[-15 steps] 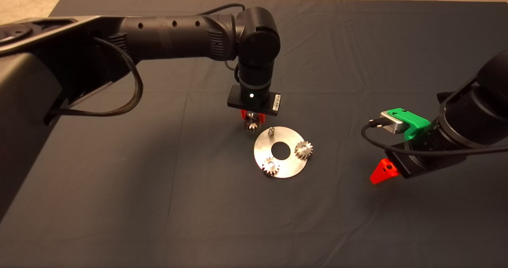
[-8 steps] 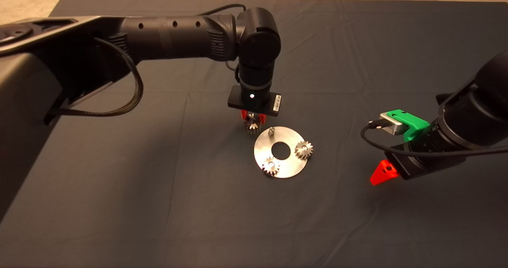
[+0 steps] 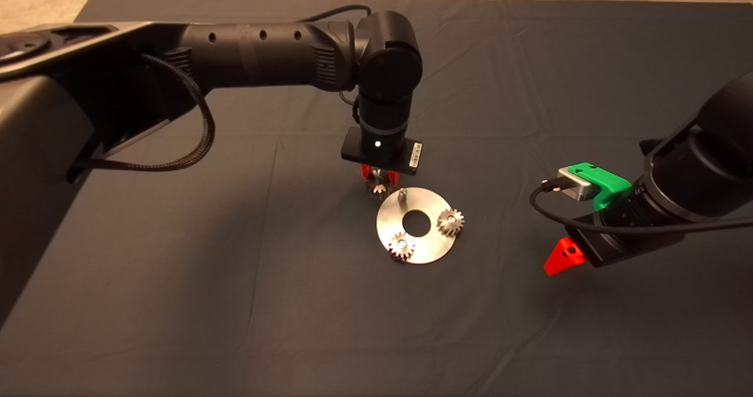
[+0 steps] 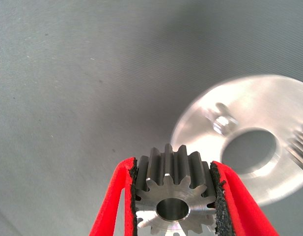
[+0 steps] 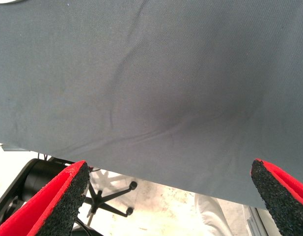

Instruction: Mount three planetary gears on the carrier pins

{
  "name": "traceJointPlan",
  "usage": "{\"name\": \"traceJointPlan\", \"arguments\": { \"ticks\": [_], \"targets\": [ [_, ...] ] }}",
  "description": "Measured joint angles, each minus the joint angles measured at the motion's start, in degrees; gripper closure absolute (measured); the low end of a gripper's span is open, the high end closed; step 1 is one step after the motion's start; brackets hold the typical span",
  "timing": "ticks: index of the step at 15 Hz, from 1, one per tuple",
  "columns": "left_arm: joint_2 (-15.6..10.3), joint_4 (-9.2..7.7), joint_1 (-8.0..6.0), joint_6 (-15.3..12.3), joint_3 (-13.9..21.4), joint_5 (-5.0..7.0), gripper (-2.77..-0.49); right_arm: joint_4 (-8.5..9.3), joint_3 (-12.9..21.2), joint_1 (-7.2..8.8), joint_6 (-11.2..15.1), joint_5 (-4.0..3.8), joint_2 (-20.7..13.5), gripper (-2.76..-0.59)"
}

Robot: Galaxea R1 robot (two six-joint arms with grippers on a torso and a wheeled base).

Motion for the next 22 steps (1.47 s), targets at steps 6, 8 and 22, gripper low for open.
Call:
{"name": "traceJointPlan", "arguments": {
  "ticks": [6,8,22],
  "targets": [
    [0.5,-0.07,-1.24,-0.6,1.1,0.02,-0.72,0.00,0.0,0.00,0.0,0.02,0.0,-2.46],
    [0.5,-0.18,-1.46,-0.7,1.5,0.02,-0.72,0.00,0.0,0.00,0.0,0.02,0.0,-2.47],
    [0.6,-0.20,-1.50,-2.1,7.2,-1.60,-0.72,0.00,0.0,0.00,0.0,0.02,0.0,-2.46]
  ]
}}
